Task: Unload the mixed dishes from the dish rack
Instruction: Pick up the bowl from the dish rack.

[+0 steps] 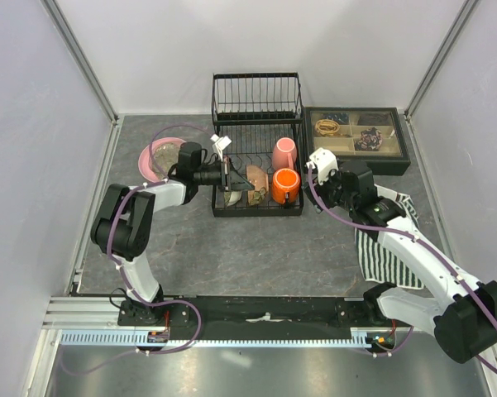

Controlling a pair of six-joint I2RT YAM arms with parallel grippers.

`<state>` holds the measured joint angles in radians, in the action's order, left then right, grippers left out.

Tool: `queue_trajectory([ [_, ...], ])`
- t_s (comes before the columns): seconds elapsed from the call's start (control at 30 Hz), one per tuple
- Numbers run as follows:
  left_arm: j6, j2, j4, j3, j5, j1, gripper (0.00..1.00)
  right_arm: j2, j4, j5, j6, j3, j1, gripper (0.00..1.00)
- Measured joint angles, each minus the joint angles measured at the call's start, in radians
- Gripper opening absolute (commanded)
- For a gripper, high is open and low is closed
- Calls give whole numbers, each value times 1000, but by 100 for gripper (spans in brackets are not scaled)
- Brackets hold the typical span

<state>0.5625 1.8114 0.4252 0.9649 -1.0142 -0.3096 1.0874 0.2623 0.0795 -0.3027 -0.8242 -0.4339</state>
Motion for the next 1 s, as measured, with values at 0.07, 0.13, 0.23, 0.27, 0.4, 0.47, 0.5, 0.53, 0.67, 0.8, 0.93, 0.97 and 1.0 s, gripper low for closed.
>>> queue_trajectory([
  [0.07, 17, 0, 29, -10, -1, 0, 2, 0, 0, 3, 0, 0, 0, 77],
  [0.13, 34, 0, 62, -24, -1, 0, 2, 0, 0, 3, 0, 1, 0, 77],
  [0.23, 70, 0, 131, -51, -1, 3, 2, 0, 0, 7, 0, 5, 0, 77],
  [0.27, 85, 3, 163, -63, -3, 6, 2, 0, 0, 11, 0, 6, 1, 77],
  [0.4, 183, 38, 322, -95, -35, 22, 2, 0, 0, 18, 0, 12, 3, 77],
  [0.47, 249, 67, 418, -107, -59, 31, 2, 0, 0, 19, 0, 13, 5, 77],
  [0.5, 282, 82, 463, -109, -70, 35, 2, 0, 0, 20, 0, 13, 6, 77],
  [0.53, 315, 99, 508, -110, -80, 39, 2, 0, 0, 21, 0, 13, 6, 77],
  [0.67, 416, 137, 634, -117, -113, 50, 2, 2, 0, 21, 0, 13, 7, 77],
  [0.8, 486, 163, 714, -117, -124, 52, 2, 12, 0, 23, 0, 13, 11, 77],
  [0.93, 528, 174, 758, -117, -138, 53, 1, 18, 0, 29, 0, 13, 13, 77],
  [0.97, 534, 174, 762, -117, -143, 53, 2, 19, 0, 29, 0, 13, 13, 78],
  [1.0, 542, 174, 768, -117, -149, 53, 2, 19, 0, 29, 0, 13, 13, 77],
])
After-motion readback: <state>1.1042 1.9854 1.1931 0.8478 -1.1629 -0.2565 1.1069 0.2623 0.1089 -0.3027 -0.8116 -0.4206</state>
